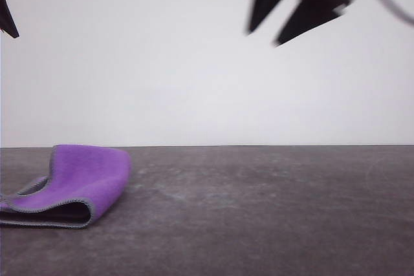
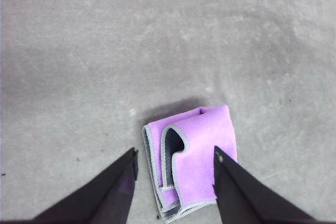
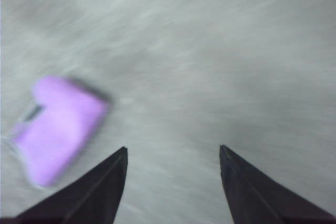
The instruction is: Fold clothes
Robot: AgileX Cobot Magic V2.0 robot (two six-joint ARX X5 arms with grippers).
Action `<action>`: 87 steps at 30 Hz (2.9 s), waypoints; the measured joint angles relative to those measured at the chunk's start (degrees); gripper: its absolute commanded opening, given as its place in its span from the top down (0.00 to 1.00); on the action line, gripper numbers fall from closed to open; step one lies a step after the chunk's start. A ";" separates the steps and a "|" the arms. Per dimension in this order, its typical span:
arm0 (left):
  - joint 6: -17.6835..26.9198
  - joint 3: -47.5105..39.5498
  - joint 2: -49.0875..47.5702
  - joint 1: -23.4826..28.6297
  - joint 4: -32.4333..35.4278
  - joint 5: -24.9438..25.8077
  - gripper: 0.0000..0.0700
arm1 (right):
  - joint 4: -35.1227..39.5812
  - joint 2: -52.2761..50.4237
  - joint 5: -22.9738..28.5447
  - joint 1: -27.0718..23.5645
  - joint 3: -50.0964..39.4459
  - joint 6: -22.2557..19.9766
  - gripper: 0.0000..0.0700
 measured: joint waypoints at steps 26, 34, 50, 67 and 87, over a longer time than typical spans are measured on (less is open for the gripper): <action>-0.45 0.00 0.00 -3.49 -1.98 -3.70 0.60 | -5.37 -30.78 2.83 -17.37 -21.46 -2.67 0.50; -1.22 0.00 0.00 -5.56 -1.97 -9.47 0.98 | -5.72 -30.78 2.80 -17.37 -21.46 -2.99 0.99; -3.78 0.00 0.00 -6.27 -1.49 -10.01 0.98 | -3.59 -30.78 2.96 -17.37 -21.46 -3.81 0.99; -2.59 -24.97 -21.69 -5.90 22.33 -11.39 0.98 | -3.11 -30.78 2.96 -17.37 -21.46 -3.80 0.99; -8.73 -73.40 -76.56 -6.75 45.41 -23.32 0.98 | -3.11 -30.78 2.96 -17.37 -21.46 -3.81 0.99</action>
